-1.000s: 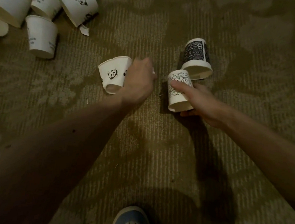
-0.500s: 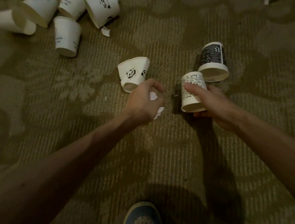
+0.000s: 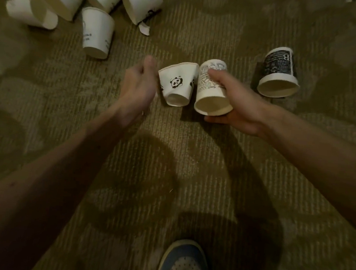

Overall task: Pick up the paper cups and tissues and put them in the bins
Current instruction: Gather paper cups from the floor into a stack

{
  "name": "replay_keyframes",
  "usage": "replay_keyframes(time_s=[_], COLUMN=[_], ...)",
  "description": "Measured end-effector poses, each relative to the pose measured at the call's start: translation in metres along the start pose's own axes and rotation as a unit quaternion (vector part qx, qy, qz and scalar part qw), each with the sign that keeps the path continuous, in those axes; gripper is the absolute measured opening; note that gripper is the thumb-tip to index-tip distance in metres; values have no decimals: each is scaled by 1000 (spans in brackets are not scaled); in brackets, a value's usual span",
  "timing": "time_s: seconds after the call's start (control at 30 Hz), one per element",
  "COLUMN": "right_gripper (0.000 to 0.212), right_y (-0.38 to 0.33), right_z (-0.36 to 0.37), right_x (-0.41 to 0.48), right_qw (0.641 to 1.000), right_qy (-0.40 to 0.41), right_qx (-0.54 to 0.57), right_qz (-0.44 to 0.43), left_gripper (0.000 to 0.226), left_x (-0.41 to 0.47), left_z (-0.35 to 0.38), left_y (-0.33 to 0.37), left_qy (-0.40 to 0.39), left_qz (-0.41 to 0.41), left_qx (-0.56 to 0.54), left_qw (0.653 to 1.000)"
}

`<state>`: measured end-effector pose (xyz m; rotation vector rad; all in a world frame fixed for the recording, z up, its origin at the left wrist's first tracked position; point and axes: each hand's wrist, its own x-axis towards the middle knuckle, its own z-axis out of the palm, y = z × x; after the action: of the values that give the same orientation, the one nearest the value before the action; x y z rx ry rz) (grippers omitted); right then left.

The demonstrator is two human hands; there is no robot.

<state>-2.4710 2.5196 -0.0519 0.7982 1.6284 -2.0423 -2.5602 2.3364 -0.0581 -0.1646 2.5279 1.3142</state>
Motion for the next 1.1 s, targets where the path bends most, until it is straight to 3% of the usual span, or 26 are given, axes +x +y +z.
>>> replay_keyframes(time_s=[0.17, 0.6, 0.87, 1.0, 1.1], right_gripper=[38, 40, 42, 46, 50], right_y=[-1, 12, 28, 32, 32], right_z=[8, -8, -23, -38, -52], right_x=[5, -7, -30, -50, -70], right_qw=[1000, 999, 999, 1000, 997], right_qy=[-18, -19, -19, 13, 42], right_qx=[-5, 35, 36, -7, -61], right_qz=[5, 12, 30, 23, 13], left_gripper=[60, 24, 41, 26, 32], left_x=[2, -21, -50, -80, -103], left_z=[8, 48, 60, 68, 73], left_y=[-5, -3, -1, 5, 14], left_qy=[-33, -119, -146, -222, -265], left_qz=[-63, -73, -97, -50, 10], left_qx=[26, -106, -135, -128, -96], left_qw=[997, 985, 975, 965, 959])
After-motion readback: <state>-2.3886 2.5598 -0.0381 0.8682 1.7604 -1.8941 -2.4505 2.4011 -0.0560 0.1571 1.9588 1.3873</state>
